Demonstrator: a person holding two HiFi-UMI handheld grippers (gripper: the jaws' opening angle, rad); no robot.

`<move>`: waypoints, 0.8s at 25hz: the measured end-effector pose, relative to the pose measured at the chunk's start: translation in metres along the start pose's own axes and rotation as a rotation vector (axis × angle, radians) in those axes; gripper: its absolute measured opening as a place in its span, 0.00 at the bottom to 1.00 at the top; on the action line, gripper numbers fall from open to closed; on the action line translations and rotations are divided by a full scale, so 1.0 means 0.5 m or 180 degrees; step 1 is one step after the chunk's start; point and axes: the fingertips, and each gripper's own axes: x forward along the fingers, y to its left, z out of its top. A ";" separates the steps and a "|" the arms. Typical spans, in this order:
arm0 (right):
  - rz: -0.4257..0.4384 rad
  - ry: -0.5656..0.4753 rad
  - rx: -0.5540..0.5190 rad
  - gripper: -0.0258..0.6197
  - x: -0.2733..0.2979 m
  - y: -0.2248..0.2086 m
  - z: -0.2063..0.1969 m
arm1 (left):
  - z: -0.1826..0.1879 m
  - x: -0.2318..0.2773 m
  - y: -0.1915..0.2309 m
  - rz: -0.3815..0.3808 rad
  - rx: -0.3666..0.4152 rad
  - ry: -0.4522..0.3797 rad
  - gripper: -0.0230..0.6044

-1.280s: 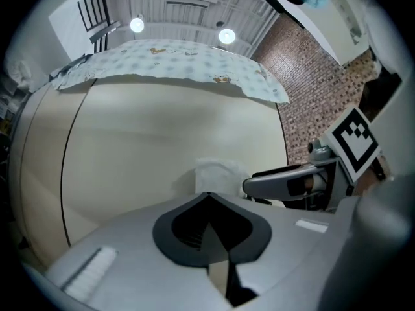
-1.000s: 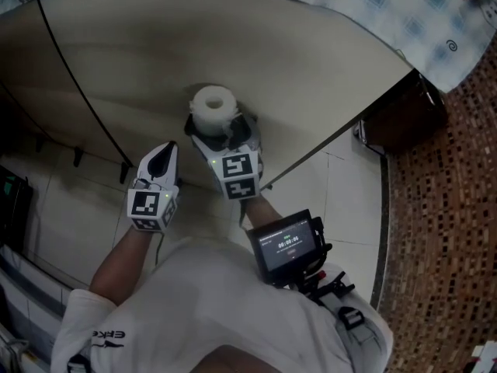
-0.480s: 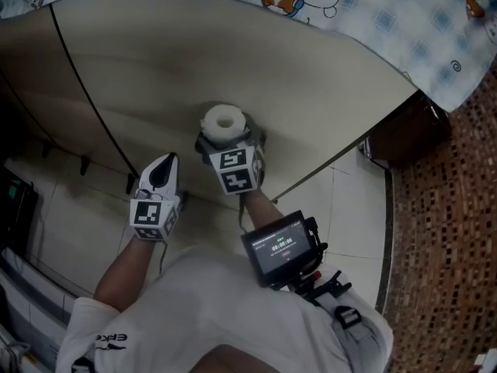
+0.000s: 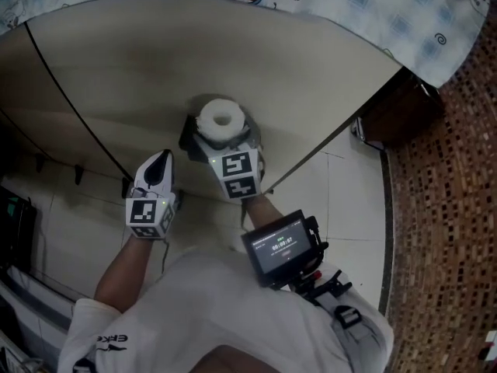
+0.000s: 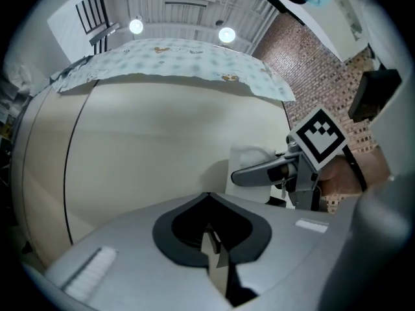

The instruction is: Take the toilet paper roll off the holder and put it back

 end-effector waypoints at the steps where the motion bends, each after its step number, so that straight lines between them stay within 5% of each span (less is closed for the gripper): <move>1: -0.0054 -0.0034 0.0002 0.81 -0.014 -0.014 0.004 | 0.003 0.008 -0.009 -0.0036 0.0002 -0.0009 0.04; 12: -0.0722 -0.0016 0.0222 0.81 -0.174 -0.185 -0.051 | 0.016 0.074 -0.125 -0.0414 0.0037 -0.0044 0.04; 20: -0.0848 -0.0067 0.0621 0.81 -0.238 -0.229 -0.104 | 0.009 0.071 -0.176 -0.0482 0.0143 0.0017 0.04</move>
